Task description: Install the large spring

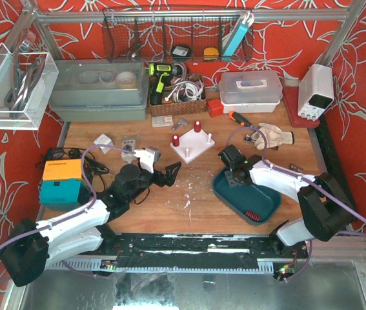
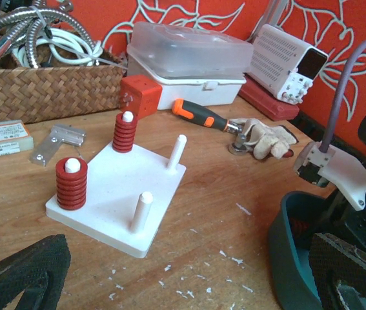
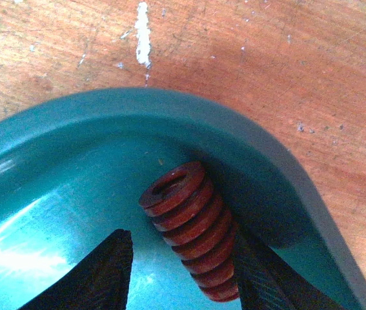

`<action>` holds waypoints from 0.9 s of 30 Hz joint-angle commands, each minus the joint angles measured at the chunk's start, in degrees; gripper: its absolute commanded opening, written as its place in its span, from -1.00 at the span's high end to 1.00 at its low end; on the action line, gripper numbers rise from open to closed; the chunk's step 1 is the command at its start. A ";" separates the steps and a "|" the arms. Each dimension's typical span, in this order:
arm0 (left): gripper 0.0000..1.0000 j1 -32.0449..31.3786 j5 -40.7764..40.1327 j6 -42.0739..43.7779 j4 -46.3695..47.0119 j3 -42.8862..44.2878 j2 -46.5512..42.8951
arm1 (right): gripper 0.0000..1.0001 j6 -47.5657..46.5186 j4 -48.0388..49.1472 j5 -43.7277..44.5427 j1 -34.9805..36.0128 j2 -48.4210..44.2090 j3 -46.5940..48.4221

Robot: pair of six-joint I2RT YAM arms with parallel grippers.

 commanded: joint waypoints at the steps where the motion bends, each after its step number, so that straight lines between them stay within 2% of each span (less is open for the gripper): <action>1: -1.00 -0.23 -1.02 0.93 1.58 -0.27 0.03 | 0.07 1.86 -0.10 0.21 -0.64 1.92 1.24; 10: -1.00 -0.22 -1.36 1.19 1.62 -0.09 0.72 | 0.06 4.74 0.22 -6.08 -0.78 3.17 0.79; 22: -1.00 -0.22 -2.00 1.58 1.34 -0.09 0.94 | 0.07 6.16 0.43 -2.94 -0.85 5.76 -0.48; 27: -1.00 -0.22 -1.71 1.37 0.92 0.41 0.88 | 0.20 5.89 0.73 -3.22 -0.78 5.58 -0.73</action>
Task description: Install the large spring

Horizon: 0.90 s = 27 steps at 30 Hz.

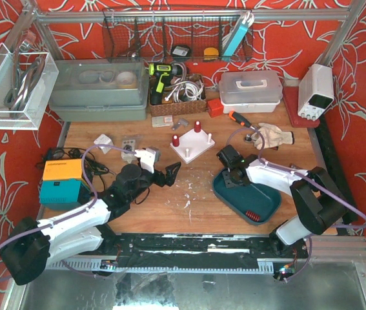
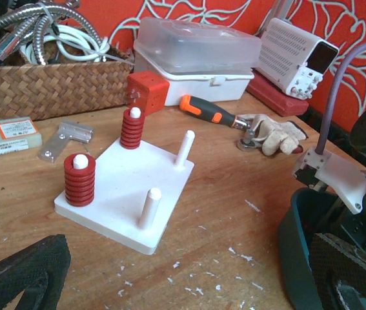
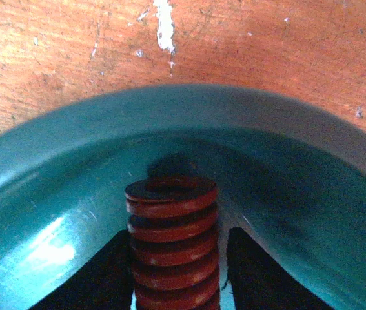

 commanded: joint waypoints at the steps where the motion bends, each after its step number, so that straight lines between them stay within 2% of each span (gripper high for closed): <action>1: -1.00 -0.22 -0.59 0.55 0.92 0.39 -0.08 | 0.25 0.60 -1.00 0.71 -0.48 0.88 -1.00; 6: -1.00 -0.22 -1.79 0.79 1.39 -0.22 0.28 | 0.51 0.25 0.91 1.57 -0.48 -3.33 -2.58; 12: -1.00 -0.22 -1.42 0.65 0.38 0.96 1.59 | 0.70 -0.73 0.43 3.64 -0.45 -9.63 -2.91; 19: -1.00 -0.22 -2.48 0.65 0.55 0.92 2.98 | 0.99 -2.24 -1.19 5.73 -0.47 -22.32 -3.25; 27: -1.00 -0.22 -3.72 -0.57 -1.43 1.66 3.89 | 1.00 -9.74 5.49 0.38 -0.35 -33.47 -4.11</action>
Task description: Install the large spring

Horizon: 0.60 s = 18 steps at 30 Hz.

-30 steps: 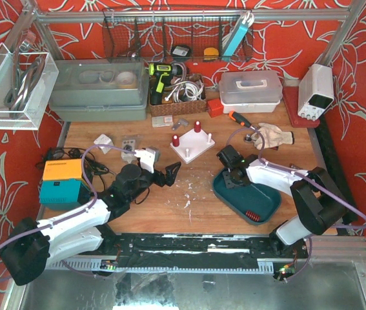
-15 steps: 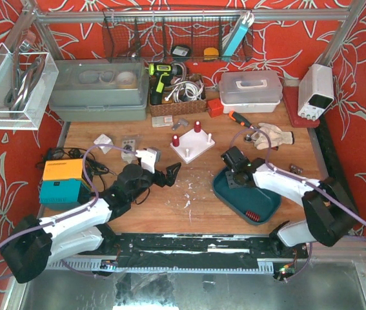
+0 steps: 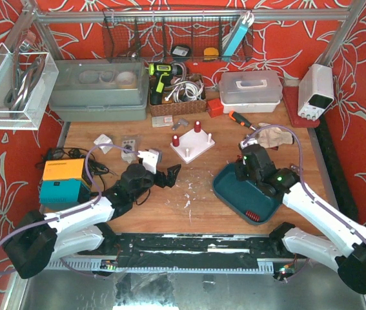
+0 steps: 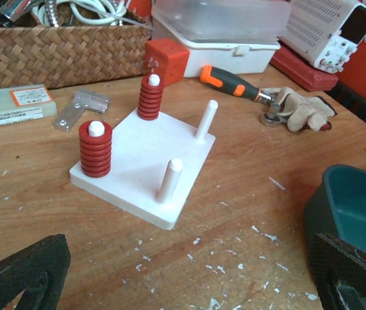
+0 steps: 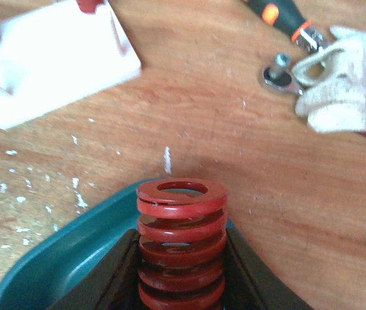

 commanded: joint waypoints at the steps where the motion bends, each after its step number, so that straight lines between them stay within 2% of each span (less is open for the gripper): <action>1: -1.00 -0.22 -2.35 -0.80 -1.83 2.12 -0.91 | 1.00 -5.00 3.81 -3.03 -0.25 -3.20 -0.01; 7: -1.00 -0.14 -0.18 -8.29 -13.26 5.20 -8.30 | 1.00 -7.15 10.18 -8.33 0.26 -4.70 0.55; 11: -1.00 -0.04 1.51 -14.33 -18.54 6.91 -11.95 | 1.00 -7.67 21.98 -13.21 1.28 -4.46 -2.84; 14: -0.99 -0.09 7.41 -14.47 -20.61 9.63 -12.23 | 1.00 -9.31 30.22 -14.19 3.35 -3.92 -5.75; 16: -0.90 0.02 11.13 -14.25 -23.29 12.34 -11.26 | 1.00 -11.22 35.15 -14.68 5.35 -3.15 -7.43; 18: -0.70 -0.04 14.48 -13.79 -26.12 15.13 -9.88 | 1.00 -15.05 39.34 -14.23 8.73 -2.66 -8.82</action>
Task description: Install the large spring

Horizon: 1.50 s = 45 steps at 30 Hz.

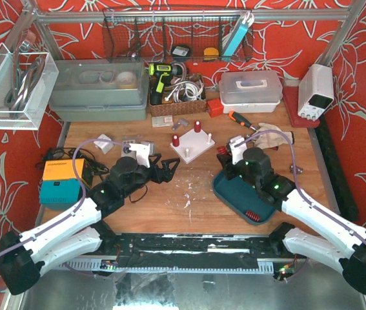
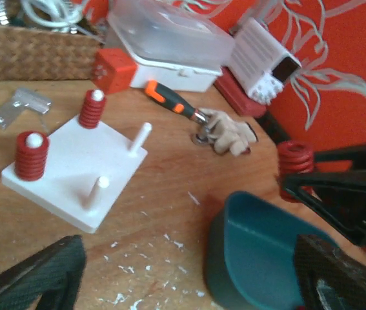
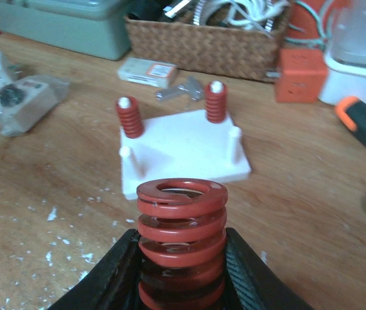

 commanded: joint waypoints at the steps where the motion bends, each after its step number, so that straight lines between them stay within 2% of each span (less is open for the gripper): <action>1: -0.60 -0.06 9.62 -0.76 -7.17 5.94 2.17 | 1.00 -7.55 15.82 -1.36 6.24 0.78 -2.83; 4: -0.40 -0.06 14.06 -0.34 -9.33 8.82 4.55 | 1.00 -10.96 21.43 -1.26 10.49 1.79 -5.27; 9: -0.28 -0.06 19.10 0.08 -11.39 12.89 8.16 | 1.00 -11.56 27.08 -1.89 12.91 3.97 -8.62; 12: -0.13 -0.11 21.85 0.29 -12.18 14.90 12.10 | 1.00 -12.61 28.69 -1.66 14.27 5.18 -9.22; 17: -0.16 -0.32 26.57 0.38 -12.39 16.78 16.75 | 1.00 -13.82 28.72 -1.45 16.17 6.87 -8.64; 22: -0.19 -0.50 26.41 0.88 -12.77 17.02 18.72 | 1.00 -15.23 28.93 -0.32 17.77 6.95 -8.78; 37: 0.26 -0.62 30.32 -1.23 -9.24 15.11 19.20 | 1.00 -16.66 29.01 1.53 18.82 7.49 -8.90; 39: 0.37 -0.58 30.44 -1.20 -8.99 14.94 19.08 | 1.00 -16.65 28.99 1.45 18.82 7.71 -8.83; 43: 0.72 -0.58 30.66 -1.80 -7.37 14.20 18.47 | 1.00 -16.78 28.31 1.26 18.82 8.72 -8.35; 45: 0.86 -0.59 30.47 -2.24 -6.17 13.40 18.03 | 0.80 -16.70 27.54 1.64 18.83 9.17 -7.76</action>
